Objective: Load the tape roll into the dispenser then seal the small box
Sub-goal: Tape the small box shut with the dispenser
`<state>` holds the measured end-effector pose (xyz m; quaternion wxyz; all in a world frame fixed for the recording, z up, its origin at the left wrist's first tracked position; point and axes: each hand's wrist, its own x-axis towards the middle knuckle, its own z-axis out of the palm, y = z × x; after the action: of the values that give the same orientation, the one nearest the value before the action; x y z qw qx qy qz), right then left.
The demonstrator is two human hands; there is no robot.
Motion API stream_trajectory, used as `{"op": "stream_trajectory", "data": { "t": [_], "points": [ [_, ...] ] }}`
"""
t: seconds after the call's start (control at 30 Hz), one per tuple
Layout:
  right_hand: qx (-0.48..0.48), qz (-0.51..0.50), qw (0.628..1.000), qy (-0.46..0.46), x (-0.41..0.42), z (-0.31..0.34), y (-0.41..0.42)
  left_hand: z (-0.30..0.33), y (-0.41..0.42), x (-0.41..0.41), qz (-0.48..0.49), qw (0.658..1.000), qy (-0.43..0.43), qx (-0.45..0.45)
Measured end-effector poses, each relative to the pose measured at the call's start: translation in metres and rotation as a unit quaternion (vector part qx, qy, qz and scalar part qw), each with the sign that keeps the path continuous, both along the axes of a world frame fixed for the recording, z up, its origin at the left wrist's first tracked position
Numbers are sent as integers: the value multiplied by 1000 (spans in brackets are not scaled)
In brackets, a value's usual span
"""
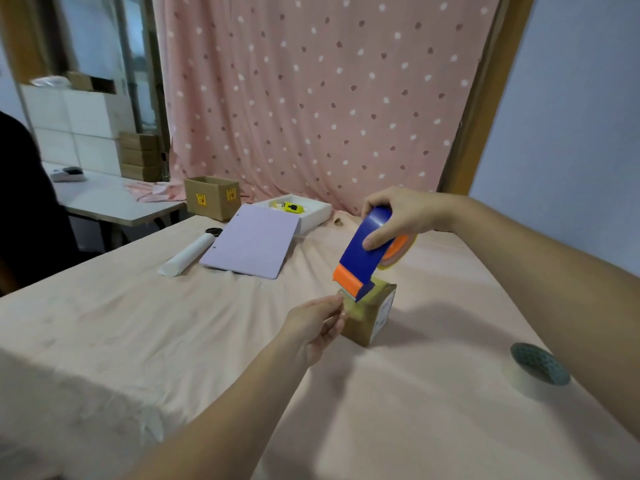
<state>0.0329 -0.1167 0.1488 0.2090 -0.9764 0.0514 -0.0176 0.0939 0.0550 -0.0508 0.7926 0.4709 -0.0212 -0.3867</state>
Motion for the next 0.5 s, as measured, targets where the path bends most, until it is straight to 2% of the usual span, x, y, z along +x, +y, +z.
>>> {"op": "stream_trajectory", "data": {
  "t": [0.27, 0.5],
  "points": [
    [-69, 17, 995, 70, 34, 11, 1, -12, -15, -6, -9, 1000, -18, 7],
    [-109, 31, 989, 91, 43, 11, 4, -15, -22, -10, 8, 1000, -1, 17]
  ]
}}
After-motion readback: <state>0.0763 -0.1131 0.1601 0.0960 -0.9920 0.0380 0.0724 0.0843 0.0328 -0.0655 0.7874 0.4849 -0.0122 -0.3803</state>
